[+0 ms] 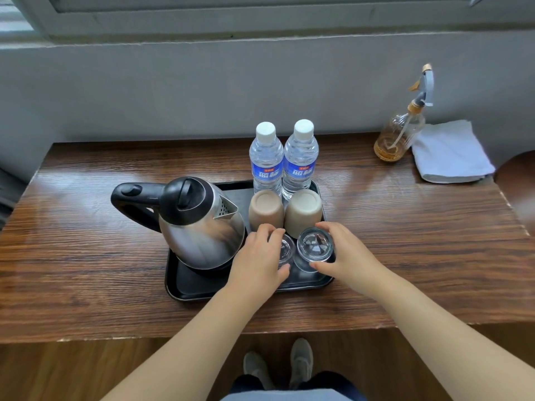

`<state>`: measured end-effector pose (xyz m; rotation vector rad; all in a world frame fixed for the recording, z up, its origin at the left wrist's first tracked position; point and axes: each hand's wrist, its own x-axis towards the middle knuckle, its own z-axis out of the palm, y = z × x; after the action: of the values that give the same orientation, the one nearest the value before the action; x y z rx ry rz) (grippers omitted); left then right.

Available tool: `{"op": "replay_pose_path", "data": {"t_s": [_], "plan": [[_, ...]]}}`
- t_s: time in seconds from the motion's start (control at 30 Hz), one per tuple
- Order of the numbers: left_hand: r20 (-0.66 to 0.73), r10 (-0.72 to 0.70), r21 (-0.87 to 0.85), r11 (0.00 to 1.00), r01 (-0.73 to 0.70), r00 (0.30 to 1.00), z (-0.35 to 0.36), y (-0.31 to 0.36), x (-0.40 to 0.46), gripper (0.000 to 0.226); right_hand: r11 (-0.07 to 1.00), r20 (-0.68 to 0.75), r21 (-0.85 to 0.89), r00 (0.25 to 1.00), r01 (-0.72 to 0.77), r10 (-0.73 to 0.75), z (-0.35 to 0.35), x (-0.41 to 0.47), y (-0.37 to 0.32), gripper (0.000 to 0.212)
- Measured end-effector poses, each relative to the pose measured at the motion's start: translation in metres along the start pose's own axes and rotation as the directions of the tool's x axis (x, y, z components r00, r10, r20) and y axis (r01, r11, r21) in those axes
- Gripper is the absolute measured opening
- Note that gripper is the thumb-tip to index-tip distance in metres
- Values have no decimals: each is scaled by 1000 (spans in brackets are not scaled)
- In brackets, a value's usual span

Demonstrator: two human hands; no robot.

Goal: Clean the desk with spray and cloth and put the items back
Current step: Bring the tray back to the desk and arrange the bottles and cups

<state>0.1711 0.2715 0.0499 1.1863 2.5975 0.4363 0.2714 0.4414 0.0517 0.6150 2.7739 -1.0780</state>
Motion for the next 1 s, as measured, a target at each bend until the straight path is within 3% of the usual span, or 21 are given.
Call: {"op": "replay_pose_path", "data": {"t_s": [0.3,0.53,0.63,0.73,0.8,0.87,1.0], "plan": [[-46,-8,-28,1000,6,999,5,1,-2,68,985,-1,-165,999,47,-48,2,-6,-8,85],[-68,-38,19,999,39,997,3,-2,-6,79,998,-5,-58,1000,-3,2,-3,-8,-8,88],[-167,-44,-99,995,28,985,-4,-9,-23,70,998,-152,-56,988,-36,28,-9,-9,-18,69],[-284,-83,-255,967,9,955,-18,-19,-50,47,998,-350,22,936,59,-48,-10,-10,-38,43],[-356,-186,-365,930,47,916,-33,-28,-70,37,976,-355,157,931,148,-84,-5,-13,-61,33],[-435,-320,-468,879,93,841,-51,-43,-87,22,924,-267,339,960,178,-87,7,-20,-87,30],[-484,-601,-679,716,160,636,-91,-85,-100,17,697,48,715,998,-55,29,43,-24,-133,41]]}}
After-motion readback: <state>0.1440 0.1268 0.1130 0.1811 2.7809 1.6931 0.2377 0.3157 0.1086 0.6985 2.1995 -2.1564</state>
